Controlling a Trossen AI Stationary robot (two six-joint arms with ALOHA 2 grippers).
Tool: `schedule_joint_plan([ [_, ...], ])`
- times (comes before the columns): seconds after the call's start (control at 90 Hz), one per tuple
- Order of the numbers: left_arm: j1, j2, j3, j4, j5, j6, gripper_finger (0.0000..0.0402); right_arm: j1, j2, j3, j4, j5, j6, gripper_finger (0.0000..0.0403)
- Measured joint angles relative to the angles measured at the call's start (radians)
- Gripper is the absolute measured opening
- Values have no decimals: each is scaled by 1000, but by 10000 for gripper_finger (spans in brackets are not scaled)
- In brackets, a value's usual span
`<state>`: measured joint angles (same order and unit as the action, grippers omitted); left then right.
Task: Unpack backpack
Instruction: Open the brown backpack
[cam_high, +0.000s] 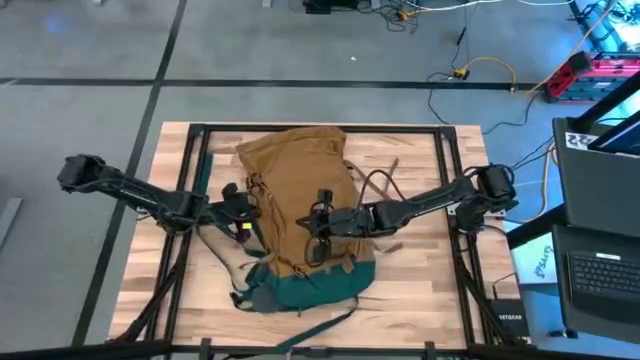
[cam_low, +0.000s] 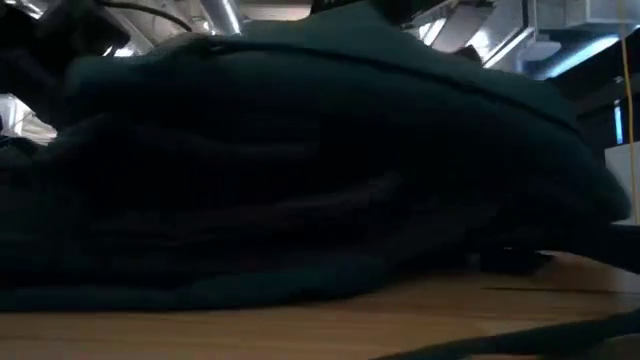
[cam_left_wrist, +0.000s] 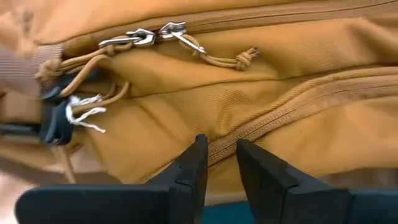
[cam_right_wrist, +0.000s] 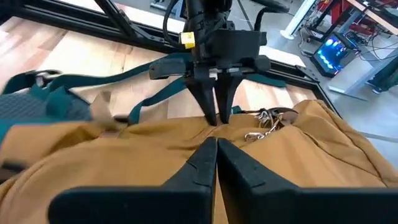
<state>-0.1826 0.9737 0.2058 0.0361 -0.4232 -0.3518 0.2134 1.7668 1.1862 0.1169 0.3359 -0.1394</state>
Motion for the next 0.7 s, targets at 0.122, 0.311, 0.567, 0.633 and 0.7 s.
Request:
schedule_joint_plan([
  [0.122,-1,33,-2,83,54,30,76,-8,0,1,19,-4,4,0],
  [0.311,-1,90,-2,211,108,89,76,-40,12,2,53,-23,3,0],
  [0.567,-1,168,-2,338,153,125,76,-99,121,67,12,-140,42,0],
  [0.633,-1,185,-2,364,158,133,76,-101,163,122,-37,-152,48,0],
  [0.7,-1,202,-2,390,163,141,76,-104,205,184,-98,-156,50,0],
])
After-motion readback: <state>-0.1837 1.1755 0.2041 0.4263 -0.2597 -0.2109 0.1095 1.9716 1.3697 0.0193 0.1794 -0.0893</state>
